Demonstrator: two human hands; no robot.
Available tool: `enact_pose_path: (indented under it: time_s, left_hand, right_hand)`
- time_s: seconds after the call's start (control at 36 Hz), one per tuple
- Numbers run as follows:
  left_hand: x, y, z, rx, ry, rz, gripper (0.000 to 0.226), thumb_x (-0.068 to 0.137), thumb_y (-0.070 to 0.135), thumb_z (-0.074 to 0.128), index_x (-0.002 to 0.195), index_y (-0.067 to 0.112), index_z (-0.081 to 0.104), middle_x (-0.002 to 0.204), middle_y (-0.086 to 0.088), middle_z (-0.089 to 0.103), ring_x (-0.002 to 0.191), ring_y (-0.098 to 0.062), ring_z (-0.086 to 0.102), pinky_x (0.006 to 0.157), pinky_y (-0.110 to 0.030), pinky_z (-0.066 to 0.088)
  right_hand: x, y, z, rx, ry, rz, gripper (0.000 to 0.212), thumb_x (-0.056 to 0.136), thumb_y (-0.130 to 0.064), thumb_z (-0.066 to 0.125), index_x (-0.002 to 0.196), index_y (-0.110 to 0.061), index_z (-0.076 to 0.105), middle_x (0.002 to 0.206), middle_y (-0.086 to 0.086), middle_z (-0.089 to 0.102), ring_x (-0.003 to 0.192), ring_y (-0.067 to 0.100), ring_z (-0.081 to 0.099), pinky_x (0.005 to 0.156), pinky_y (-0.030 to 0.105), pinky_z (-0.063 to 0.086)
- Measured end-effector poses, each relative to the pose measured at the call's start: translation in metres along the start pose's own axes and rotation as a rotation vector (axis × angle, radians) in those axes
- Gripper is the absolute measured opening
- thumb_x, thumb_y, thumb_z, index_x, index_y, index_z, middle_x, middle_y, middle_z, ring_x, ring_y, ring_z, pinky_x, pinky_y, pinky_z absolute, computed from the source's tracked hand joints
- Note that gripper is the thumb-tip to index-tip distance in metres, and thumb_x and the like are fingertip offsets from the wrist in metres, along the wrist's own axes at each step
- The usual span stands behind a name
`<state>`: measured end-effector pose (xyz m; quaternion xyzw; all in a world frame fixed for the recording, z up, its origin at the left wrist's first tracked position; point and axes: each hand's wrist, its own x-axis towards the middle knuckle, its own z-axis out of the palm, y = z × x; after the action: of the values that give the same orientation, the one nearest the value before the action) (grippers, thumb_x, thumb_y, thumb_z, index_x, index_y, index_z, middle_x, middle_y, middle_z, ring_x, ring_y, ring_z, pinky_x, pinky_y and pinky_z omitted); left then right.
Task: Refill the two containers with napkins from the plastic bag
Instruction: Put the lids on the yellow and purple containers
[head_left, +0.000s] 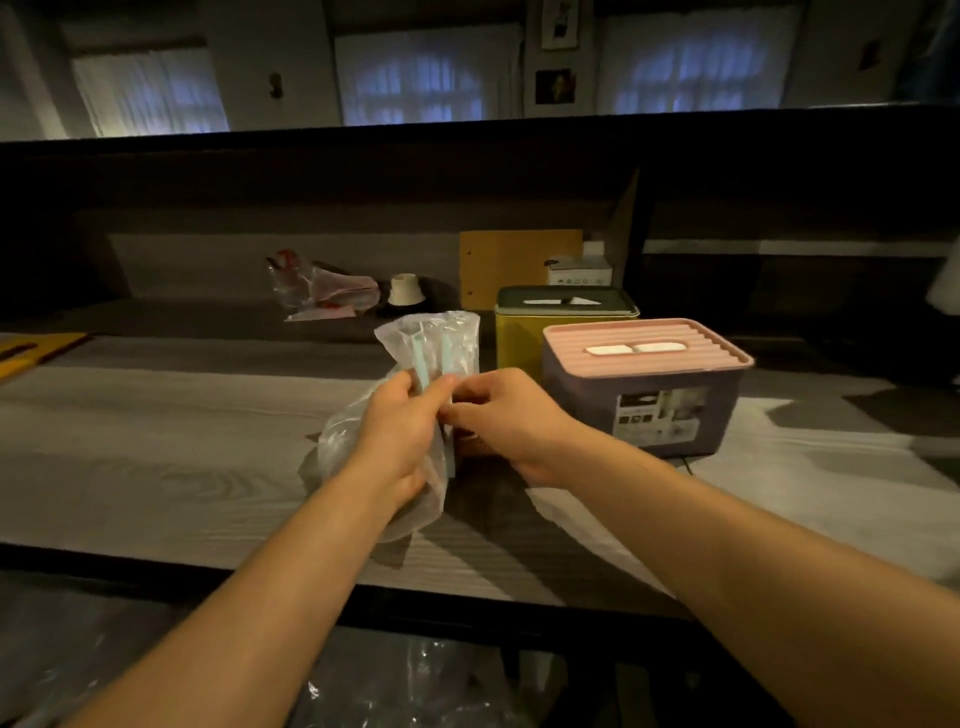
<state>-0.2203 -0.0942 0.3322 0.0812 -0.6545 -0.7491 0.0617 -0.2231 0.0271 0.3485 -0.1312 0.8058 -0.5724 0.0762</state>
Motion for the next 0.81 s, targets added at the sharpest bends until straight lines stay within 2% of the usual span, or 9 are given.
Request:
enact_pose_path:
  time_s: [0.11,0.31,0.39,0.47,0.53,0.61,0.69,0.75,0.81]
  left_hand:
    - [-0.026,0.008,0.028,0.043,-0.148,0.102,0.021,0.101,0.023,0.06,0.122,0.022,0.065,0.107,-0.001,0.077,0.097,-0.018,0.074,0.084,-0.038,0.06]
    - [-0.088,0.016,0.09,-0.101,-0.542,0.072,0.024,0.1,0.009,0.053,0.123,0.011,0.063,0.097,-0.006,0.077,0.086,-0.015,0.074,0.076,-0.03,0.062]
    - [-0.114,0.013,0.123,-0.137,-0.78,0.057,0.024,0.094,0.011,0.054,0.116,0.012,0.062,0.086,-0.003,0.074,0.077,-0.013,0.072,0.07,-0.027,0.061]
    - [-0.141,0.007,0.154,-0.174,-0.987,0.006,0.033,0.083,0.018,0.056,0.114,0.015,0.063,0.088,-0.003,0.074,0.079,-0.013,0.072,0.076,-0.027,0.06]
    - [-0.161,-0.003,0.185,-0.159,-1.085,-0.026,0.034,0.082,0.02,0.057,0.115,0.016,0.062,0.089,-0.002,0.074,0.081,-0.013,0.072,0.078,-0.027,0.06]
    - [-0.188,-0.026,0.23,-0.089,-1.12,-0.057,0.034,0.084,0.022,0.062,0.118,0.02,0.062,0.103,-0.005,0.074,0.096,-0.02,0.072,0.091,-0.035,0.058]
    - [-0.215,-0.05,0.274,0.037,-1.106,-0.041,0.027,0.098,0.013,0.058,0.12,0.028,0.06,0.115,-0.002,0.072,0.103,-0.017,0.072,0.087,-0.032,0.06]
    - [-0.233,-0.064,0.304,0.099,-1.096,-0.01,0.027,0.101,0.011,0.055,0.121,0.03,0.058,0.119,0.0,0.07,0.104,-0.015,0.071,0.086,-0.031,0.061]
    - [-0.25,-0.08,0.334,0.157,-1.063,0.03,0.028,0.102,0.011,0.056,0.125,0.027,0.058,0.117,0.001,0.069,0.104,-0.015,0.07,0.089,-0.034,0.06]
  right_hand:
    - [-0.05,-0.001,-0.041,-0.049,0.126,-0.128,0.02,0.101,-0.02,0.058,0.098,-0.034,0.071,0.091,-0.006,0.071,0.086,0.014,0.071,0.077,0.031,0.063]
    - [-0.136,0.026,-0.112,0.184,0.426,-0.302,0.021,0.098,-0.001,0.053,0.085,-0.006,0.069,0.062,0.008,0.061,0.052,0.025,0.056,0.045,0.033,0.046]
    - [-0.167,0.044,-0.146,0.449,0.538,-0.285,0.02,0.098,-0.006,0.051,0.092,-0.006,0.07,0.074,0.009,0.063,0.063,0.021,0.059,0.056,0.034,0.047]
    - [-0.193,0.054,-0.172,0.672,0.344,-0.143,0.039,0.092,-0.035,0.057,0.117,-0.008,0.071,0.109,0.014,0.072,0.098,0.026,0.07,0.082,0.039,0.057]
    - [-0.224,0.065,-0.192,0.751,0.191,-0.068,0.049,0.084,-0.052,0.054,0.11,-0.018,0.078,0.108,0.009,0.075,0.097,0.024,0.073,0.078,0.037,0.06]
    - [-0.273,0.092,-0.221,0.75,0.147,-0.105,0.053,0.072,-0.057,0.074,0.112,-0.022,0.078,0.112,0.008,0.074,0.102,0.024,0.072,0.08,0.038,0.06]
    - [-0.321,0.118,-0.25,0.654,0.359,-0.079,0.037,0.089,-0.041,0.062,0.115,-0.018,0.076,0.118,0.012,0.072,0.107,0.027,0.07,0.08,0.037,0.059]
    - [-0.354,0.134,-0.272,0.627,0.504,-0.058,0.031,0.085,-0.035,0.069,0.108,-0.015,0.077,0.113,0.014,0.073,0.1,0.026,0.072,0.075,0.036,0.06]
    - [-0.387,0.151,-0.291,0.668,0.645,-0.034,0.049,0.075,-0.034,0.079,0.116,-0.006,0.071,0.116,0.019,0.07,0.097,0.028,0.072,0.074,0.038,0.061]
